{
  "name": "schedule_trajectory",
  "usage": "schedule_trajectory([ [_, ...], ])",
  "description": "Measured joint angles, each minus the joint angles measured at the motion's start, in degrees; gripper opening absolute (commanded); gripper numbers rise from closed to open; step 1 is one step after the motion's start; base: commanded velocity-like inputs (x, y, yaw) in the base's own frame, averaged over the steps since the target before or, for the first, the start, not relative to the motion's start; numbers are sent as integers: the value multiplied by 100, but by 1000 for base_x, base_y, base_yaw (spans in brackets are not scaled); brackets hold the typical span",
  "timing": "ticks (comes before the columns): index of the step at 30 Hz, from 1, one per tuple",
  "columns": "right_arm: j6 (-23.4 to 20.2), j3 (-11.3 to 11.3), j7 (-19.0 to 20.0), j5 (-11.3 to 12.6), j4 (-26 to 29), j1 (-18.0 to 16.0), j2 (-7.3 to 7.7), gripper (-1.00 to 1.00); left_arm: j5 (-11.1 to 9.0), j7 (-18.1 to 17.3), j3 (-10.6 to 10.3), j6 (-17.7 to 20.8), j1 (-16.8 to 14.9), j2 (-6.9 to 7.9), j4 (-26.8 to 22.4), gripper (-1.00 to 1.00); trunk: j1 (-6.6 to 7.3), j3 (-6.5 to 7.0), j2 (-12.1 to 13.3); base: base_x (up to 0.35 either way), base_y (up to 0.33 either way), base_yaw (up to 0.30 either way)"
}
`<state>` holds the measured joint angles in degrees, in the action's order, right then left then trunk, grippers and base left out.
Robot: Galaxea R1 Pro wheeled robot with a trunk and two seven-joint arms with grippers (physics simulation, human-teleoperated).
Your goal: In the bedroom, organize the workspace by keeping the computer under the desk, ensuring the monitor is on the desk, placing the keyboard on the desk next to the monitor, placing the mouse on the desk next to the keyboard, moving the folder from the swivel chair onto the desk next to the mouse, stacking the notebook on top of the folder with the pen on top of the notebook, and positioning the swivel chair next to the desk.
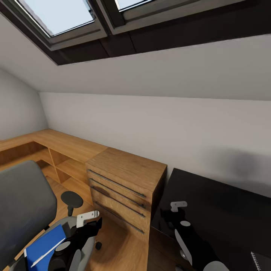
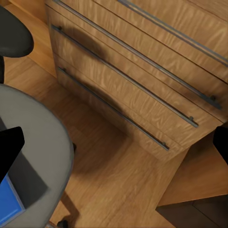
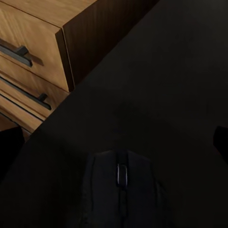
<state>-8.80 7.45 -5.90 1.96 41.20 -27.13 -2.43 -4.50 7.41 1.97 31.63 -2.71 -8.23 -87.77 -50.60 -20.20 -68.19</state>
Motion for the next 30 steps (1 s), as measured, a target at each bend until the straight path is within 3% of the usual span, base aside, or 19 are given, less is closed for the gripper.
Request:
schedule_trajectory([
  [6,-469,-10,-16,16,15,-7,0,100,2,-1,2,0,2,0,-5,100,0,0,0,0,0,0],
  [25,-903,-36,-45,40,11,-99,2,100,-2,-2,0,8,1,0,-4,100,0,0,0,0,0,0],
  [30,-960,-145,-42,38,3,-124,2,100,-2,-2,-1,9,0,0,-3,100,0,0,0,0,0,0],
])
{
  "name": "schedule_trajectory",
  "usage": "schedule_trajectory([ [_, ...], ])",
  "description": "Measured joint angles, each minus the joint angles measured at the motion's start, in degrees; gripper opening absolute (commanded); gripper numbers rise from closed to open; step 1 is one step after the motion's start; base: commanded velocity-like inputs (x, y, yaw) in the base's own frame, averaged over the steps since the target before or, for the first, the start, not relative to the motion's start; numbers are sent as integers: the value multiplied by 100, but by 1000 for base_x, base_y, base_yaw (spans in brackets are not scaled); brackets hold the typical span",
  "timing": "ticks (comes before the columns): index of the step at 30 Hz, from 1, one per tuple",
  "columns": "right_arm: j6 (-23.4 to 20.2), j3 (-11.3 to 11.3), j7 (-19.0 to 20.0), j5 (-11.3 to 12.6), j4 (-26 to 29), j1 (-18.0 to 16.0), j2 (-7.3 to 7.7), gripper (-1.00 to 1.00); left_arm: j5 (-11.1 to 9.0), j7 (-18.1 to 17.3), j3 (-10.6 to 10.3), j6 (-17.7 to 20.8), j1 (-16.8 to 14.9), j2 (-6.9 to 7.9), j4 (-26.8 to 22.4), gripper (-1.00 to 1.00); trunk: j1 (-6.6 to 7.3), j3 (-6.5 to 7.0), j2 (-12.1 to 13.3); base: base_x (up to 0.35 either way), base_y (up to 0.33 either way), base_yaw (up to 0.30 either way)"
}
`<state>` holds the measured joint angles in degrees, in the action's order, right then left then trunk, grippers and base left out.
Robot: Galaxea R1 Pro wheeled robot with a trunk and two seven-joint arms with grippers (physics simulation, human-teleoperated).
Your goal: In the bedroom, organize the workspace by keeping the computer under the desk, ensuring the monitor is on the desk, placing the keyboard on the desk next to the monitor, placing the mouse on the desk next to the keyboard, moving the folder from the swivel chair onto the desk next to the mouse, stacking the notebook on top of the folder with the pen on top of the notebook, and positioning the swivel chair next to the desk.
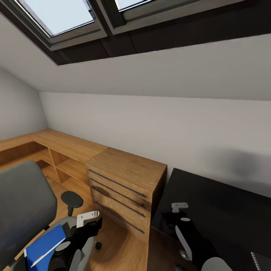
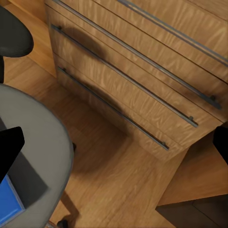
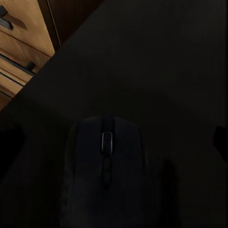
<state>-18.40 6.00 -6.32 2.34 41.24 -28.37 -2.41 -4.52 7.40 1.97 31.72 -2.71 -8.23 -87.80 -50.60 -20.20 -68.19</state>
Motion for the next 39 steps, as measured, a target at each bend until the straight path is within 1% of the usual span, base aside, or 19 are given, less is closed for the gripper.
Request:
schedule_trajectory([
  [3,-67,-81,10,2,-1,-4,0,100,0,0,-3,0,1,0,1,100,0,0,0,0,0,0],
  [5,-141,-191,24,-1,-3,-12,1,100,0,0,-1,0,1,0,-1,100,0,0,0,0,0,0],
  [8,-167,-228,36,-3,-30,-21,1,100,0,0,2,0,2,0,-1,100,0,0,0,0,0,0],
  [10,-171,-242,45,-3,-149,-75,1,100,0,0,-2,0,0,0,-1,100,0,0,0,0,0,0],
  [11,-170,-245,48,-2,-219,-108,1,100,0,0,-2,0,0,0,-1,100,0,0,0,0,0,0],
  [13,-150,-255,62,8,-627,-316,1,100,0,-5,-3,3,1,0,-6,100,0,0,0,0,0,0],
  [16,-126,-262,75,15,-1033,-536,-2,100,0,-6,-1,7,2,0,-26,100,0,0,0,0,0,0],
  [21,-111,-266,126,20,-1319,-701,-22,100,0,-9,-2,9,2,0,-43,100,0,0,0,0,0,0],
  [26,-112,-266,218,20,-1363,-725,-25,100,0,-9,0,9,2,0,-45,100,0,0,0,0,0,0],
  [35,-161,-264,232,20,-1382,-729,-34,100,0,-9,-2,9,2,0,-46,100,0,0,0,-3,0,0],
  [39,-165,-261,234,21,-1383,-729,-34,100,1,-8,-1,9,2,-2,-46,100,-2,0,1,-170,0,0],
])
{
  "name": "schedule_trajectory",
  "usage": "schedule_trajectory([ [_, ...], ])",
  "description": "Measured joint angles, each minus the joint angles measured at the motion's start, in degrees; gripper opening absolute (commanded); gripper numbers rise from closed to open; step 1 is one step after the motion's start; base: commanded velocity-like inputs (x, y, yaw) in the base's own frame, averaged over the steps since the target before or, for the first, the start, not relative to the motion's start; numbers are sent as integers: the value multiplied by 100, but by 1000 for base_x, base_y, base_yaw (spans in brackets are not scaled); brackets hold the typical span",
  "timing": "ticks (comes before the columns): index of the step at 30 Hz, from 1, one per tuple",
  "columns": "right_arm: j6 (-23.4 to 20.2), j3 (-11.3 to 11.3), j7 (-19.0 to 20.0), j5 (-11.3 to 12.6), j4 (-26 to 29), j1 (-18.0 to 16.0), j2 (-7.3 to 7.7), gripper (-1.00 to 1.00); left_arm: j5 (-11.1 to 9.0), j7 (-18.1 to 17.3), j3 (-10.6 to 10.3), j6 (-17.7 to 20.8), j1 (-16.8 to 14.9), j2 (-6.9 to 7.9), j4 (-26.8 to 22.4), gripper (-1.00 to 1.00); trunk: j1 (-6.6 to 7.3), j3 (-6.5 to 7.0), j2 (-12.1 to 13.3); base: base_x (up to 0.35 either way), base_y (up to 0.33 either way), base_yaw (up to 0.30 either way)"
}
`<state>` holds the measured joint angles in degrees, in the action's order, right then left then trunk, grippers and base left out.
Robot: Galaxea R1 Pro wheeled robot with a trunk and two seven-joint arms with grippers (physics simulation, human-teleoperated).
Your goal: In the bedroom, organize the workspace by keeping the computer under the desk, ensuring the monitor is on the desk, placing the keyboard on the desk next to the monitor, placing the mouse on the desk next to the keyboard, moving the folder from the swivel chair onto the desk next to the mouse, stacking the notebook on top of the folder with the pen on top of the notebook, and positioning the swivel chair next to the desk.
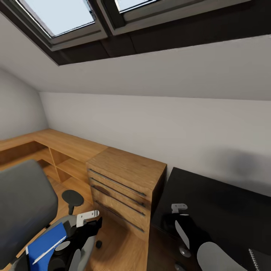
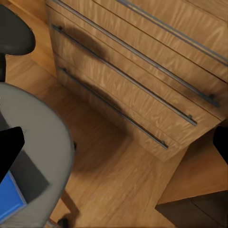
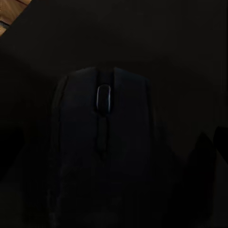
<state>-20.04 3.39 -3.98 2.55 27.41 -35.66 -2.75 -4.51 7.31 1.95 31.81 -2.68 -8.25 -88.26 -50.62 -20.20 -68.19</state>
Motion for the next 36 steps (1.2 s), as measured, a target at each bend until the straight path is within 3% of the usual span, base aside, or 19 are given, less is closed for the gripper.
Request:
schedule_trajectory([
  [7,-1,2,-1,-1,0,0,-1,100,-1,0,-2,0,0,2,0,100,2,0,-1,-57,0,0],
  [8,-1,1,-2,-1,0,0,-1,-100,-1,-1,1,0,0,2,0,100,2,0,-1,-7,0,0],
  [33,43,-10,57,-26,31,0,14,-100,-1,0,0,1,0,2,0,100,2,0,-1,0,0,0],
  [36,57,-27,52,-21,101,-1,15,-100,-1,0,-2,6,0,2,-6,100,68,53,118,0,0,0],
])
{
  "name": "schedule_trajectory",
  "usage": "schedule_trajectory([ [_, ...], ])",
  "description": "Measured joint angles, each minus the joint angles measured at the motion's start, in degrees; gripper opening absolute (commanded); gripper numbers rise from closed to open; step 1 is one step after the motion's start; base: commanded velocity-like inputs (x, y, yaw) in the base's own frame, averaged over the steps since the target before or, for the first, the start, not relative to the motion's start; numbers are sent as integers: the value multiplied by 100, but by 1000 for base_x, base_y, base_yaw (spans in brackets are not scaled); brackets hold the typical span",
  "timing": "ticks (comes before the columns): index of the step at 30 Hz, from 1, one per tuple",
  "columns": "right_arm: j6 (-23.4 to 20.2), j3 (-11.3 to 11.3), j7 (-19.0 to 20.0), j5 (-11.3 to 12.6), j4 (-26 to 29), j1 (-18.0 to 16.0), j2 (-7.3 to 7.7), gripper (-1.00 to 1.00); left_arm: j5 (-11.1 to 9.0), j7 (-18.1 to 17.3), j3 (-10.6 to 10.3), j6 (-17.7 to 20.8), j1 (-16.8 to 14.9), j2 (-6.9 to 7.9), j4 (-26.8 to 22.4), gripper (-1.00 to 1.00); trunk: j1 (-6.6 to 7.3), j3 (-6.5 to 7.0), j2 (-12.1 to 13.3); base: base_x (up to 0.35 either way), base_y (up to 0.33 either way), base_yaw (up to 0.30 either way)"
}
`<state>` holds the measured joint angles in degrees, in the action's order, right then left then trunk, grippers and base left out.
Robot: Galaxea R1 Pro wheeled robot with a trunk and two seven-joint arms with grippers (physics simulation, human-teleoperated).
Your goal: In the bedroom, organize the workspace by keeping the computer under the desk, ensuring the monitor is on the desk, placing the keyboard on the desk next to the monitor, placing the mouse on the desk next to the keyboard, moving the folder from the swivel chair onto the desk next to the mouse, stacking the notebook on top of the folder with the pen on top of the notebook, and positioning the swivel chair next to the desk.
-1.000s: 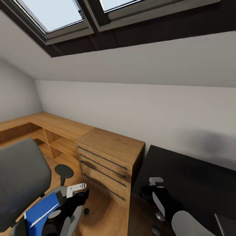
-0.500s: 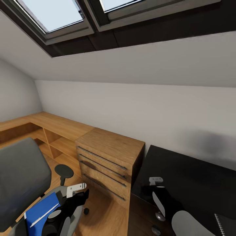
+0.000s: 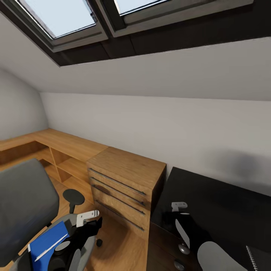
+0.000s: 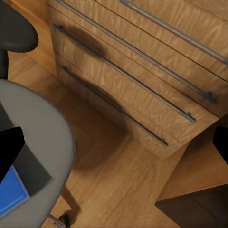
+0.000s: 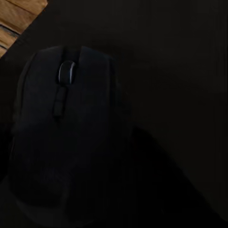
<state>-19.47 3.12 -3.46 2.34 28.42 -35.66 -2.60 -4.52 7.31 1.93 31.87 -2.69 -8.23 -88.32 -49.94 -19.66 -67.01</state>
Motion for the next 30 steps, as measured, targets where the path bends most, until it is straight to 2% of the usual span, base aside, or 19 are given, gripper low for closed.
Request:
schedule_trajectory([
  [6,17,-151,-19,-7,766,12,4,-100,0,8,-2,9,0,0,-2,100,132,108,241,-7,0,0],
  [9,7,-179,-26,4,1019,24,4,-100,0,7,-2,143,0,0,-2,100,195,162,361,-204,0,0],
  [14,-38,-205,-35,232,1527,84,15,-100,-3,7,-2,282,0,0,1,100,304,252,562,-305,0,0],
  [17,-281,-215,-42,445,2084,317,25,-100,4,7,-16,318,0,-1,59,100,370,306,683,-334,0,0],
  [19,-571,-250,-44,534,2716,587,29,-100,13,13,-47,444,-2,0,357,100,414,341,763,-311,0,0],
  [20,-767,-336,-46,561,3201,815,29,-100,17,16,-61,582,-2,-3,543,100,437,359,803,-237,0,0],
  [22,-950,-471,-46,579,3643,1041,14,-100,19,18,-98,678,-3,-10,655,100,482,395,883,-107,0,0],
  [23,-1198,-592,-44,594,4158,1280,-7,-100,11,8,-230,736,-1,-14,809,100,504,413,922,-50,0,0],
  [28,-1664,-676,-43,614,5079,1671,-25,-100,20,99,-648,750,-3,-13,1577,100,615,503,1124,-17,0,0],
  [29,-1910,-688,-42,616,5380,1763,-34,-100,12,261,-970,721,-1,-9,2136,100,638,520,1164,-3,0,0],
  [30,-2052,-693,-42,617,5511,1789,-37,-100,25,350,-1107,681,-1,-4,2393,100,659,539,1204,-2,0,0],
])
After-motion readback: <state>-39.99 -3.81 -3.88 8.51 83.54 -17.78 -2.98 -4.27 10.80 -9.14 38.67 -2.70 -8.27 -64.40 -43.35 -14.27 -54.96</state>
